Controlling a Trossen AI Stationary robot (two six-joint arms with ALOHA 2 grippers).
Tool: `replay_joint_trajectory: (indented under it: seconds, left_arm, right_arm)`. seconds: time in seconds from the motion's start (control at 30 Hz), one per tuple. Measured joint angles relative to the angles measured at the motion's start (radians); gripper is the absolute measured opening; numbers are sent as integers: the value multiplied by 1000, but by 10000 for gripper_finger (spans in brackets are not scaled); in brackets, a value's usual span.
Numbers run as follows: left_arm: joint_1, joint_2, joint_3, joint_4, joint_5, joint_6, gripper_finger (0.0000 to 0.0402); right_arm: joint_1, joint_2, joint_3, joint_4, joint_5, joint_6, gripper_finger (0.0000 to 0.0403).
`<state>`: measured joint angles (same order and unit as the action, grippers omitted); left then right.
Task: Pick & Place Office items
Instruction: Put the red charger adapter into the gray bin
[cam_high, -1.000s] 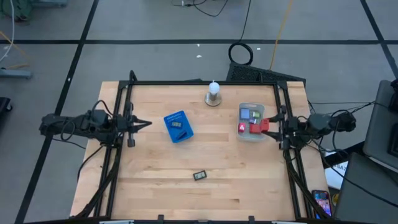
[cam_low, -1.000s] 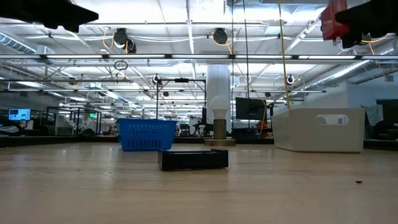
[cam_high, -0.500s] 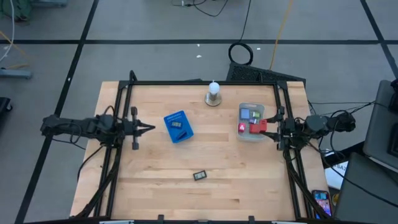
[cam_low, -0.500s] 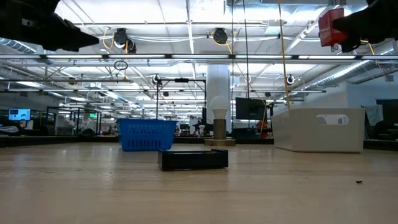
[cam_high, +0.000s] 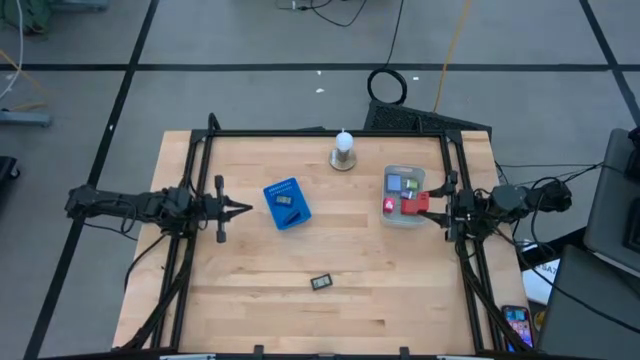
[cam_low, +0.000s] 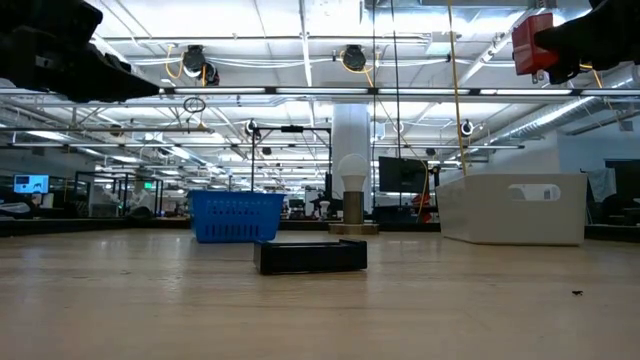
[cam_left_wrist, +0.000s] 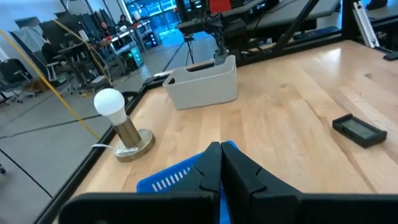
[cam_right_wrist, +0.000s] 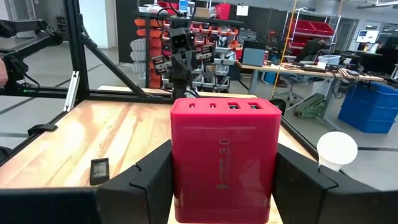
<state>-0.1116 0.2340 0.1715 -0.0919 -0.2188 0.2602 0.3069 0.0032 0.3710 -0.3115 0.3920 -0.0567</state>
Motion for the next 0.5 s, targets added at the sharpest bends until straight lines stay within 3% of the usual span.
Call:
replay_joint_trajectory:
  seconds: [0.27, 0.4, 0.5]
  left_arm:
    - [0, 0, -2, 47, 0, -7, 8]
    - [0, 0, -2, 62, 7, -7, 3]
    - [0, 0, -2, 64, 7, -11, 6]
  right_arm:
    - [0, 40, 8, 107, 69, -39, 201]
    - [0, 156, 83, 170, 56, -91, 201]
    - [-2, 284, 171, 159, 105, -113, 201]
